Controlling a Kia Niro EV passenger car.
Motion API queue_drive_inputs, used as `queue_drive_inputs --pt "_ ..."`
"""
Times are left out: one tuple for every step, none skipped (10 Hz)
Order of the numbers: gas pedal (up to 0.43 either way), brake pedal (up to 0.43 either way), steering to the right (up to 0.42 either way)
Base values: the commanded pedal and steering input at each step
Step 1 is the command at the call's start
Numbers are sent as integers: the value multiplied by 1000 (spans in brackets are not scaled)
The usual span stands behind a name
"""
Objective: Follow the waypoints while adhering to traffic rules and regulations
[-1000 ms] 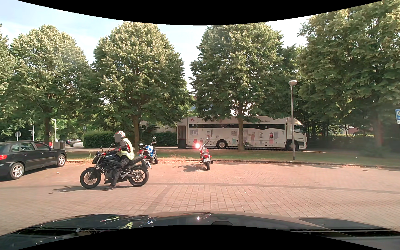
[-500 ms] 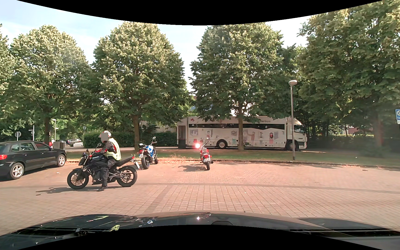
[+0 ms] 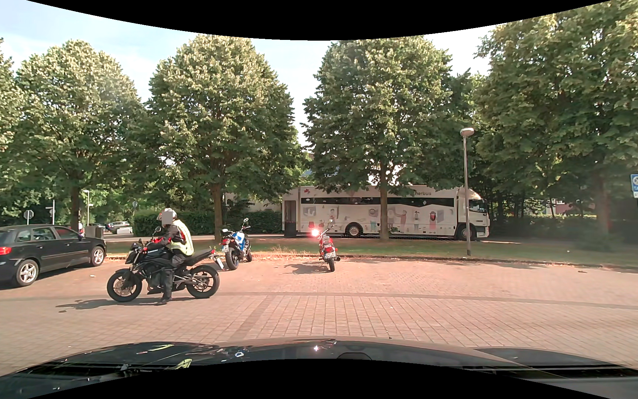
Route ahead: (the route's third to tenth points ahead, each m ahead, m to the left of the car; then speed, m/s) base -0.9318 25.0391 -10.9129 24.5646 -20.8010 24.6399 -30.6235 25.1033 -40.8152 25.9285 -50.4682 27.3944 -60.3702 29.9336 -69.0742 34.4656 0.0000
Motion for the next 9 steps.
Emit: queue_drive_inputs --pt "0 244 -14" --pt "0 244 -14" --pt "0 250 -14" --pt "0 244 -14" --pt "0 244 -14" --pt "0 244 -14" --pt "0 244 -14" --pt "0 244 -14" --pt "0 244 -14"
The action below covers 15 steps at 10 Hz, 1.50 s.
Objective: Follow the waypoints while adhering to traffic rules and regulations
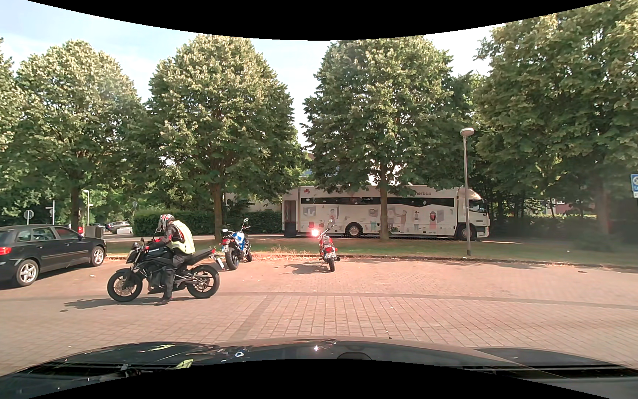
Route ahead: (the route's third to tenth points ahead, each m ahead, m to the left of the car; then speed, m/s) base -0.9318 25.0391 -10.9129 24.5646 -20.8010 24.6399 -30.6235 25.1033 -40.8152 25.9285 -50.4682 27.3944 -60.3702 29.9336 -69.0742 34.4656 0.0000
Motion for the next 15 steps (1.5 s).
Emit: queue_drive_inputs --pt "0 244 -14" --pt "0 244 -14" --pt "0 244 -14" --pt "0 244 -14" --pt "0 244 -14" --pt "0 244 -14" --pt "0 244 -14" --pt "0 244 -14" --pt "0 244 -14" --pt "0 244 -14" --pt "0 244 -14" --pt "0 244 -14" --pt "0 244 -14" --pt "0 244 -14" --pt "0 244 -14"
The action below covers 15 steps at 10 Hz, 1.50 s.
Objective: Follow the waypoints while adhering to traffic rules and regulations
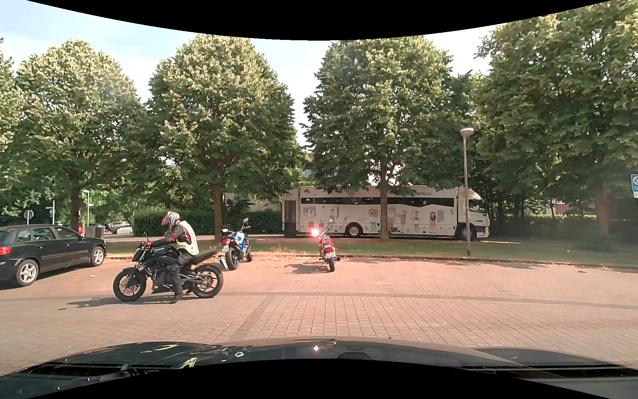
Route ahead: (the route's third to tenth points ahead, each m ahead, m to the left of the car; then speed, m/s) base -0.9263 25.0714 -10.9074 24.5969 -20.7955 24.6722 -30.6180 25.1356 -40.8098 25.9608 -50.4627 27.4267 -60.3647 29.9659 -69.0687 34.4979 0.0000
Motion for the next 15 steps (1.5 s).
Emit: queue_drive_inputs --pt "0 244 -14" --pt "0 244 -14" --pt "0 244 -14" --pt "0 244 -14" --pt "0 244 -14" --pt "0 244 -13" --pt "0 244 -13" --pt "0 244 -13" --pt "0 244 -12" --pt "0 244 -9" --pt "0 244 -5" --pt "0 244 -4" --pt "0 244 -5" --pt "0 244 -6" --pt "0 244 -8"
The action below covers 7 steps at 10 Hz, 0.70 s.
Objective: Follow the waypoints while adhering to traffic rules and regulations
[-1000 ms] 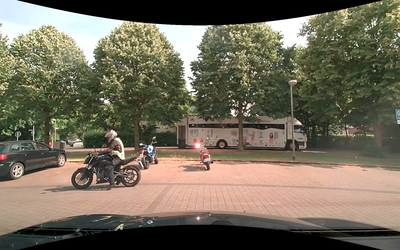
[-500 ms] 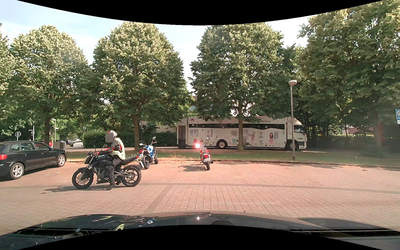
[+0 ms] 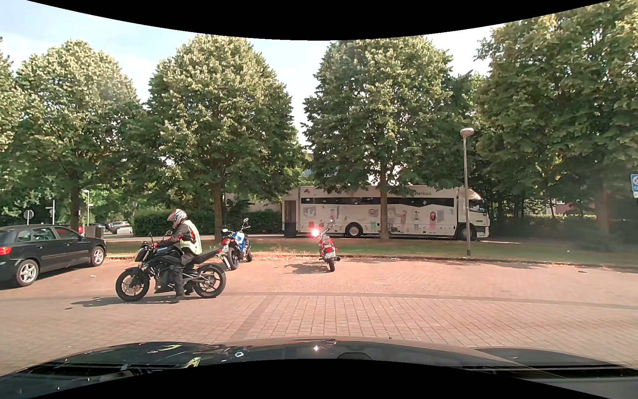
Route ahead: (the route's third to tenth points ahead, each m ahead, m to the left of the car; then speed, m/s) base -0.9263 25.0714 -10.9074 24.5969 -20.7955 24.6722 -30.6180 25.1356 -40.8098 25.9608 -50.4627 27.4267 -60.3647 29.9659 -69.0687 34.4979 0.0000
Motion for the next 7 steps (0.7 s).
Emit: queue_drive_inputs --pt "0 244 -9" --pt "0 244 -9" --pt "0 244 -9" --pt "0 244 -10" --pt "0 238 -12" --pt "0 220 -18" --pt "0 201 -24"
